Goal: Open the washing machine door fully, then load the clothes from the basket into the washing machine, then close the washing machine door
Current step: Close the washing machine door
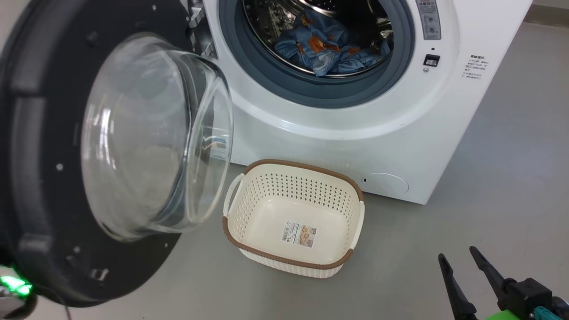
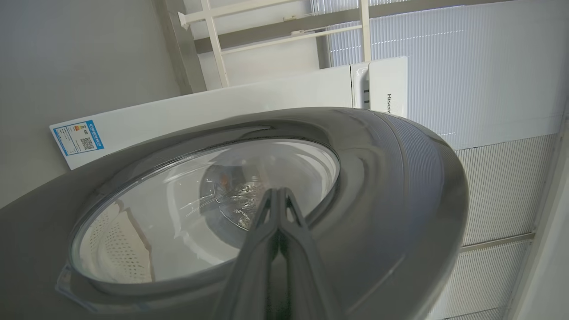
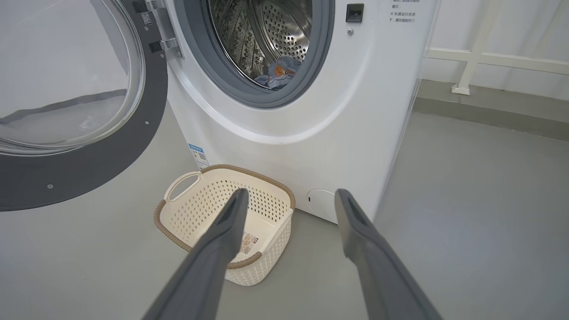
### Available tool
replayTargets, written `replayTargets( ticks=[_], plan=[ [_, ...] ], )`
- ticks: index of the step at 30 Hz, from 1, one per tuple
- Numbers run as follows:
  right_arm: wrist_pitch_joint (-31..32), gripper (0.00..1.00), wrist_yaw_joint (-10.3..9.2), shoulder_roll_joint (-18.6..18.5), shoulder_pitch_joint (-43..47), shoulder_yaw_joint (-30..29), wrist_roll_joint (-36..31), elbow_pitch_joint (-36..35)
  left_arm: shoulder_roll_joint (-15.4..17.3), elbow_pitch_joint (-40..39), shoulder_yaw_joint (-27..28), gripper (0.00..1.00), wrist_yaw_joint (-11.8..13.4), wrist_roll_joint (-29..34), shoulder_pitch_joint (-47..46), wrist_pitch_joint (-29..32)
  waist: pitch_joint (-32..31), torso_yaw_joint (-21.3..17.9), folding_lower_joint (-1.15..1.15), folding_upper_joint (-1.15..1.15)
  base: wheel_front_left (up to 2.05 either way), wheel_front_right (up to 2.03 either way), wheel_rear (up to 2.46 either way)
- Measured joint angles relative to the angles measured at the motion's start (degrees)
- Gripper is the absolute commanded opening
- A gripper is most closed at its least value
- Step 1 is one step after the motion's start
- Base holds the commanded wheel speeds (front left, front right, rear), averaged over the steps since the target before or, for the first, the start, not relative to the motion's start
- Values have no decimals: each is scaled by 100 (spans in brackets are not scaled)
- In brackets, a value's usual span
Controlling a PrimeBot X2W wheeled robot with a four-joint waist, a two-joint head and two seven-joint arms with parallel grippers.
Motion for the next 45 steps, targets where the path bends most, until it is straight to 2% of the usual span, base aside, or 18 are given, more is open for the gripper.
replayTargets(
  ticks=[7, 11, 21, 33, 45],
  plan=[
    [0, 100, -1, 169, 52, -90, 0, 2, -561, -795, -436, 0, 0, 19, 359, 171, -69, -30, 0, 0, 0, 0, 0],
    [0, 100, -1, 211, 52, -97, 0, -1, -775, -1125, -769, 0, 0, 89, 565, 194, -79, -93, 0, 0, 0, 0, 0],
    [0, 100, -1, 325, 52, -100, 0, 4, -892, -1290, -1613, 0, 0, -80, 706, -25, -126, -381, 0, 0, 0, 0, 0],
    [0, 100, -1, 322, 53, -101, 0, 14, -887, -1293, -2493, 0, 1, -369, 657, -643, -166, -849, 0, 0, 0, 0, 0],
    [0, 100, -1, 319, 48, -83, 0, 24, -891, -933, -3144, 0, 3, -235, -56, -1456, -97, -1330, 0, 0, 0, 0, 0]
  ],
)
